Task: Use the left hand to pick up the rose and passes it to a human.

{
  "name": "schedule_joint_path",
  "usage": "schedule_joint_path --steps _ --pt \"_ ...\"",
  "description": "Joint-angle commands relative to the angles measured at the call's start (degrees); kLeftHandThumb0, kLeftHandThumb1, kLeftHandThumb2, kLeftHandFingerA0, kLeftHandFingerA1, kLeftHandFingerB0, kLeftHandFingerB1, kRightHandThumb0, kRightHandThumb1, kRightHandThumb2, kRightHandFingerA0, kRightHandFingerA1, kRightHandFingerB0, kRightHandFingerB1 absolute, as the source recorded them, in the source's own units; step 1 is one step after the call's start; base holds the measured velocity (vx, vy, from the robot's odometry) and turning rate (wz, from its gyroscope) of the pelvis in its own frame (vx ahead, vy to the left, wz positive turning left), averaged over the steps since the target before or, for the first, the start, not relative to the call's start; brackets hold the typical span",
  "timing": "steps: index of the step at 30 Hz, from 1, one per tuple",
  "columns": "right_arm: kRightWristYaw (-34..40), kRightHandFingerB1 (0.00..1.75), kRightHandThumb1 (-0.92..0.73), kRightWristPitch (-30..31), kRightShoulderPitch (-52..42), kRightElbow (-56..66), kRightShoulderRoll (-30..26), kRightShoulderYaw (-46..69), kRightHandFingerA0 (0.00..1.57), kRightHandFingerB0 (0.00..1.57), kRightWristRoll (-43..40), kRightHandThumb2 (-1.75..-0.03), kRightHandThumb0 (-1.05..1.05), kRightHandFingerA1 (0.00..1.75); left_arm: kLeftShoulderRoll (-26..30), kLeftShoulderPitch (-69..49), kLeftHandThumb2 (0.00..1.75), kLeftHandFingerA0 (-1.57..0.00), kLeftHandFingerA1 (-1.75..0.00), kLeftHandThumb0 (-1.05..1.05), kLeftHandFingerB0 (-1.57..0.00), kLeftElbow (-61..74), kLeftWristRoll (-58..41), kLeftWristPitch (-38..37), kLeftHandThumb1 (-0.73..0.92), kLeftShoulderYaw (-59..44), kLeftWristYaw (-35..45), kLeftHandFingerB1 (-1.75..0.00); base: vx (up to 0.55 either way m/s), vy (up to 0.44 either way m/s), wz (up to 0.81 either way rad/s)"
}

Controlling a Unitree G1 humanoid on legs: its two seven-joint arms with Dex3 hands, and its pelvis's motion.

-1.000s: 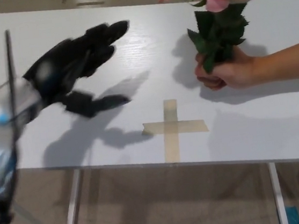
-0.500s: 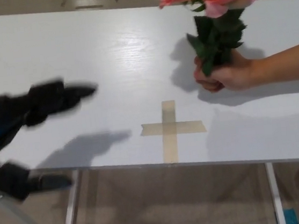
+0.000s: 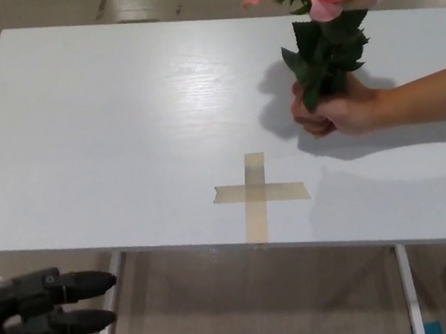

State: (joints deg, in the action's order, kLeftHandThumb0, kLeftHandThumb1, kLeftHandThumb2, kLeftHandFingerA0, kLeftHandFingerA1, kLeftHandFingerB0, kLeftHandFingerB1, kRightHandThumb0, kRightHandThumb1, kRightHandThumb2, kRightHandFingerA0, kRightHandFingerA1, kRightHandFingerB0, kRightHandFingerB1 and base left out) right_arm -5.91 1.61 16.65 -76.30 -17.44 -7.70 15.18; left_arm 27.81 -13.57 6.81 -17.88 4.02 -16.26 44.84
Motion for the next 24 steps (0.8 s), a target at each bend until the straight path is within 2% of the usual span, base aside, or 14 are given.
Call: schedule_joint_path --steps 1,2,3,4,5,6,7,10,14,24 --pt "0.4 0.35 -0.71 0.3 -1.1 -0.7 0.2 0.0 0.56 0.45 0.4 -0.61 -0.38 0.40 -2.7 9.5 0.76 -0.44 -0.51 -0.55 -0.30 -30.6 13.5 -3.3 0.39 6.4 -14.3 -0.43 0.00 0.000 0.00" --pt "0.4 0.35 -0.71 0.2 -1.1 -0.7 0.2 0.0 0.56 0.45 0.5 -0.61 -0.38 0.40 -2.7 11.0 0.76 -0.44 -0.51 -0.55 -0.30 -33.9 14.2 -3.1 0.39 6.9 -15.6 -0.43 0.00 0.000 0.00" --pt "0.6 0.35 -0.71 0.2 -1.1 -0.7 0.5 -0.2 0.56 0.45 0.6 -0.61 -0.38 0.40 -2.7 12.7 0.55 -0.43 -0.37 -0.55 -0.40 -38.5 14.8 -3.2 0.47 7.3 -17.4 -0.34 0.00 0.000 0.00" --pt "0.8 0.35 -0.71 0.2 -1.2 -0.7 0.7 -0.3 0.56 0.45 0.7 -0.61 -0.38 0.40 -3.0 14.3 0.56 -0.39 -0.36 -0.58 -0.38 -44.0 15.4 -3.0 0.48 7.6 -20.0 -0.33 0.00 0.000 0.00" --pt "1.0 0.35 -0.71 0.1 -1.3 -0.7 0.9 -0.4 0.56 0.45 0.7 -0.61 -0.38 0.40 -3.2 15.1 0.79 -0.29 -0.44 -0.65 -0.33 -47.8 16.0 -3.5 0.44 7.9 -22.4 -0.44 0.00 0.000 0.00" --pt "1.2 0.35 -0.71 0.1 -1.3 -0.6 1.1 -0.5 0.56 0.45 0.8 -0.61 -0.38 0.40 -3.4 15.5 0.79 -0.29 -0.44 -0.65 -0.33 -50.6 16.6 -4.0 0.44 8.2 -24.3 -0.44 0.00 0.000 0.00" --pt "1.4 0.35 -0.71 0.1 -1.4 -0.6 1.3 -0.3 0.56 0.45 0.6 -0.61 -0.38 0.40 -3.6 15.3 0.57 -0.33 -0.33 -0.65 -0.37 -53.3 17.4 -5.3 0.52 8.6 -26.9 -0.33 0.00 0.000 0.00" --pt "2.1 0.36 -0.71 -0.2 -1.4 -0.5 1.5 0.1 0.57 0.46 0.1 -0.61 -0.38 0.40 -3.0 16.1 0.58 -0.32 -0.33 -0.68 -0.35 -61.0 19.4 -8.8 0.57 10.6 -30.2 -0.32 0.00 0.000 0.00" --pt "3.2 0.36 -0.70 -1.3 -2.4 -0.3 1.5 0.6 0.58 0.47 -0.4 -0.61 -0.36 0.41 -1.0 16.6 0.58 -0.30 -0.33 -0.70 -0.33 -66.9 20.4 -9.6 0.59 12.7 -30.1 -0.32 0.00 0.000 0.00" --pt "3.8 0.36 -0.70 -1.3 -2.5 -0.3 2.0 1.1 0.60 0.47 -0.7 -0.60 -0.35 0.41 -0.3 19.1 0.58 -0.33 -0.33 -0.69 -0.31 -73.2 21.1 -12.9 0.57 16.5 -32.3 -0.31 0.00 0.000 0.00"
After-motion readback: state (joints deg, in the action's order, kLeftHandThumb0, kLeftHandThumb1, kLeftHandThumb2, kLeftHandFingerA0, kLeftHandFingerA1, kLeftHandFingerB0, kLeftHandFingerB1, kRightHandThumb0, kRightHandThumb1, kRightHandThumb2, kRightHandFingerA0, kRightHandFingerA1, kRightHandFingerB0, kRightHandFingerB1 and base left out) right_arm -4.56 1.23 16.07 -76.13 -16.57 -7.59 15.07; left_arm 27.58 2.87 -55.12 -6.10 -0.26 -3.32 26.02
